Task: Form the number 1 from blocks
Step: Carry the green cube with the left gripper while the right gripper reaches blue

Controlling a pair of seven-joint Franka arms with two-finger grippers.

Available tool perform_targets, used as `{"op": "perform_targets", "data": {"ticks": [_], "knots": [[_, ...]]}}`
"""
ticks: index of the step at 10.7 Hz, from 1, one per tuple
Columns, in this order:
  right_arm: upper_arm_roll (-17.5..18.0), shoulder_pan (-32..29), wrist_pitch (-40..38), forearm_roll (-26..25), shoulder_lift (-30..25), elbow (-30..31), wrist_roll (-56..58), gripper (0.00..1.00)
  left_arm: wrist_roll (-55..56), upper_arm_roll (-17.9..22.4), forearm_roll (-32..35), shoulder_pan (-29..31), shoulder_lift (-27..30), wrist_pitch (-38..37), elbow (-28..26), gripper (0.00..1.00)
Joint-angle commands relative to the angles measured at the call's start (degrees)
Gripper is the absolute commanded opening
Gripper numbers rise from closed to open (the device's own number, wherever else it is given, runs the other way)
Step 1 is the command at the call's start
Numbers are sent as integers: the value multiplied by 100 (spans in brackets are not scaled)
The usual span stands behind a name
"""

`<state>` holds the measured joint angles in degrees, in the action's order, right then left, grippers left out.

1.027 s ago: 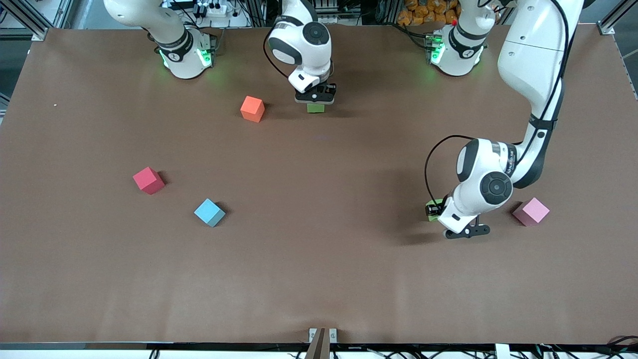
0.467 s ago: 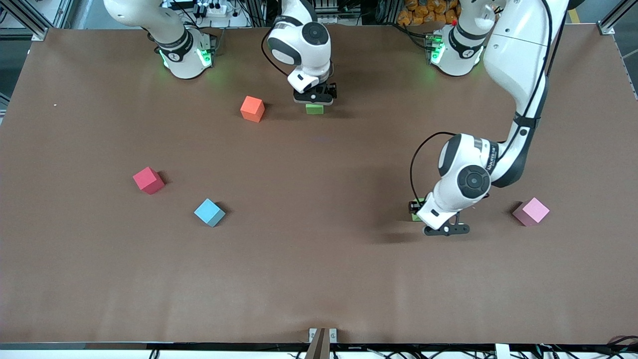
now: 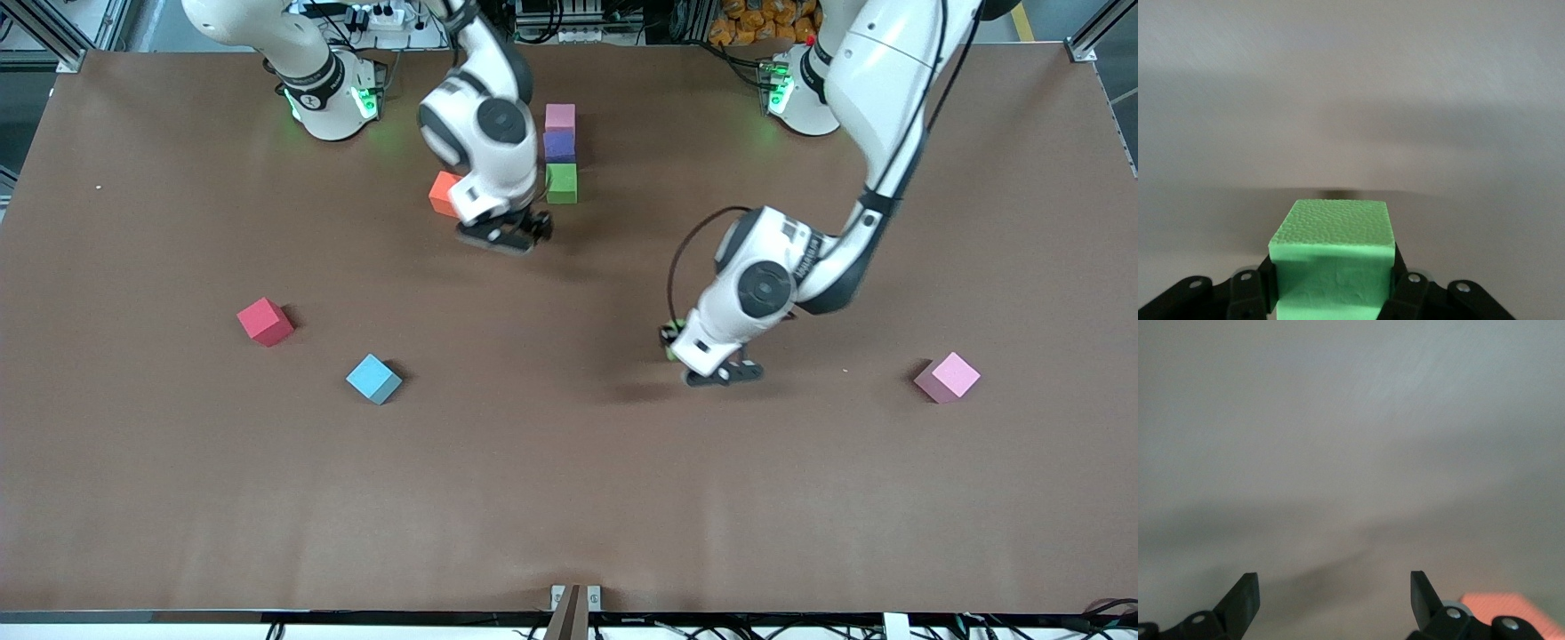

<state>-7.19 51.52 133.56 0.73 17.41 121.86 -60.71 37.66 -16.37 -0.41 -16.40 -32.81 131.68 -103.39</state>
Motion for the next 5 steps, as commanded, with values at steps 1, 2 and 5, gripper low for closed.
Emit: {"op": "perform_targets", "data": {"ticks": [1, 2, 5], "knots": [[25, -807, -208, -73, -36, -231, 148, 100, 957, -575, 354, -91, 249, -37, -348, 0], [25, -1176, -208, -65, -18, -398, 122, 100, 1589, -813, 723, -239, 214, -37, -409, 0], [34, -2031, -199, 14, 157, -794, 148, 100, 2779, -1289, 1148, -678, 73, -28, -401, 0]]}}
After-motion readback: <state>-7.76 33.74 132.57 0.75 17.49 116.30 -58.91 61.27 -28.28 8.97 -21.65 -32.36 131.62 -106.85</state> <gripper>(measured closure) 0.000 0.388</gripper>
